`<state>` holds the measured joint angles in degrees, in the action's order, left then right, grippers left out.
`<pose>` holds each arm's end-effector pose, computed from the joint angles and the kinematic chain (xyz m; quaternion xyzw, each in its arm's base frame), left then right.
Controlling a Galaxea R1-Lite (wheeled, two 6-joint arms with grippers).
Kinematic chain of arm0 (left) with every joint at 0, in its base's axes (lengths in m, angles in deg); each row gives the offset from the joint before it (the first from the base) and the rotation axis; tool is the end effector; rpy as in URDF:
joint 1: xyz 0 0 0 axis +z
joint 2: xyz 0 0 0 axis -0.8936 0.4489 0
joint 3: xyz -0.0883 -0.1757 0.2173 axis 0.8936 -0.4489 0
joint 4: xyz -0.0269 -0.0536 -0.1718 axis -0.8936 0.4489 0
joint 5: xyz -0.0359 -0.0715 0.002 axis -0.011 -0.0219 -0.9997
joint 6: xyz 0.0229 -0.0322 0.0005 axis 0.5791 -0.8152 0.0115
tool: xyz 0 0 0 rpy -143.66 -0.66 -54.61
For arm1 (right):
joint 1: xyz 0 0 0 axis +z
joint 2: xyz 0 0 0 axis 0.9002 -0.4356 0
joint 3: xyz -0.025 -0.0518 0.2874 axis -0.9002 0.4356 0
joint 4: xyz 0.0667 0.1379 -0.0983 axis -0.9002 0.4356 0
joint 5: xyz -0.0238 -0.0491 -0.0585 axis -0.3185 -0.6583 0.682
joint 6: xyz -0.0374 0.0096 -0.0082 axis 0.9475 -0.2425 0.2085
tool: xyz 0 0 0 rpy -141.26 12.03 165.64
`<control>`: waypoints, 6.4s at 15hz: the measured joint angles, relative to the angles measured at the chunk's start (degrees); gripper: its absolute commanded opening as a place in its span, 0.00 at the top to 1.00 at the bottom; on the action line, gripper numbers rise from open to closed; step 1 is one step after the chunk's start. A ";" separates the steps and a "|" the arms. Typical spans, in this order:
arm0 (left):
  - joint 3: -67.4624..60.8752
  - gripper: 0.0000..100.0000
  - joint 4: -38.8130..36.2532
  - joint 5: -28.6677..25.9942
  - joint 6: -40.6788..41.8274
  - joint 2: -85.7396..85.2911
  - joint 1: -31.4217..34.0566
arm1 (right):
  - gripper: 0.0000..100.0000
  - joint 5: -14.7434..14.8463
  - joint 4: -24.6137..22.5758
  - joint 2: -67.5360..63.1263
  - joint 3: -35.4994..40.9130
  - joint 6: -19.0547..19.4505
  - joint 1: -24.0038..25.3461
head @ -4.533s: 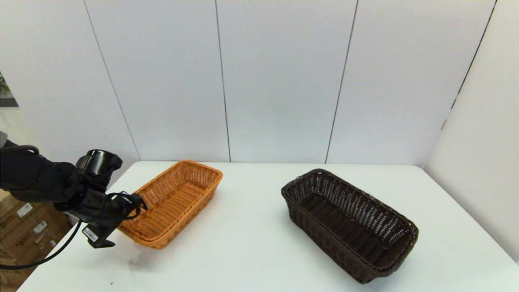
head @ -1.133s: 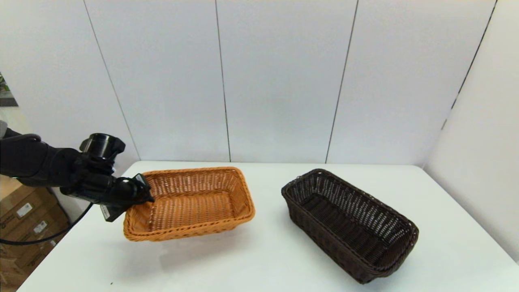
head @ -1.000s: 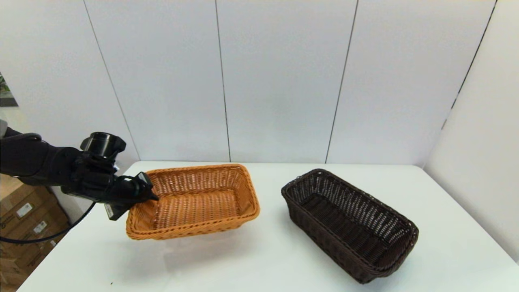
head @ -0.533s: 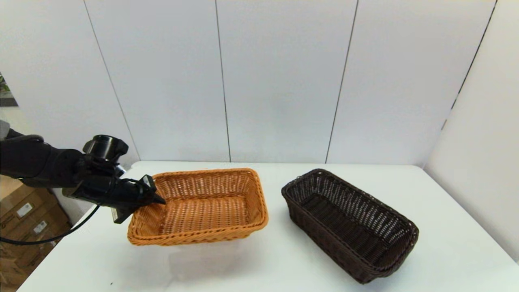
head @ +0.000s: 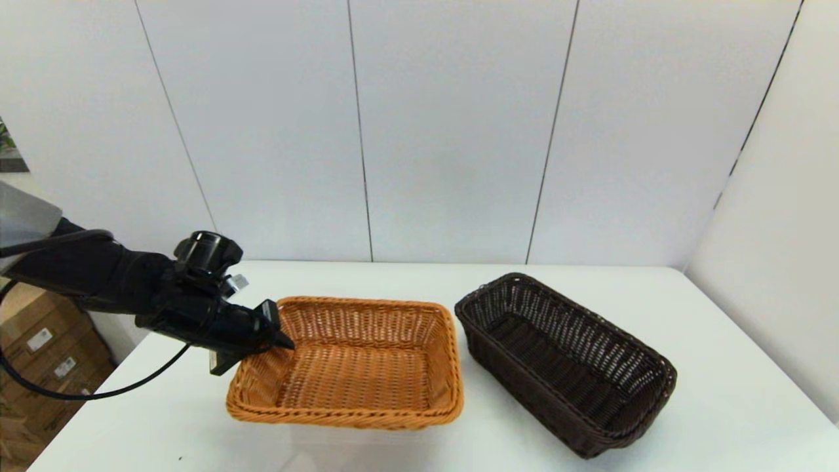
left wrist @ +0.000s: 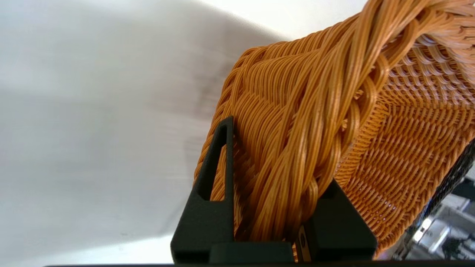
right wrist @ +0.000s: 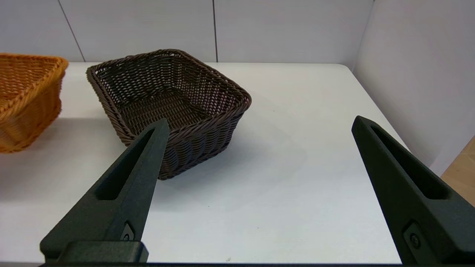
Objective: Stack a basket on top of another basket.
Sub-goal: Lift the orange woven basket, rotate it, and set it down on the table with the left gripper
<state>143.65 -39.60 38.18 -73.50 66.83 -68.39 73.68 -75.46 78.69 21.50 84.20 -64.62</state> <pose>0.3224 -0.0446 0.0634 -0.3353 0.5691 -0.0371 0.7498 -0.0080 -0.0001 0.0747 0.0028 0.0031 -0.0060 1.0000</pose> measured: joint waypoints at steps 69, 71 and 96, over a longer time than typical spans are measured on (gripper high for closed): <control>3.66 1.00 0.24 7.72 -0.85 7.01 -5.24 | 0.00 0.02 -0.02 0.00 0.00 -0.02 0.00; 3.69 1.00 0.27 7.73 -0.79 7.00 -5.24 | 0.00 0.00 -0.02 0.00 0.00 0.00 0.00; 5.62 1.00 0.35 7.61 3.08 8.13 -5.19 | 0.00 0.02 -0.02 0.00 0.00 -0.02 0.00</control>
<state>149.27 -39.25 45.79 -70.41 74.96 -73.58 73.71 -75.48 78.69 21.50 84.17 -64.62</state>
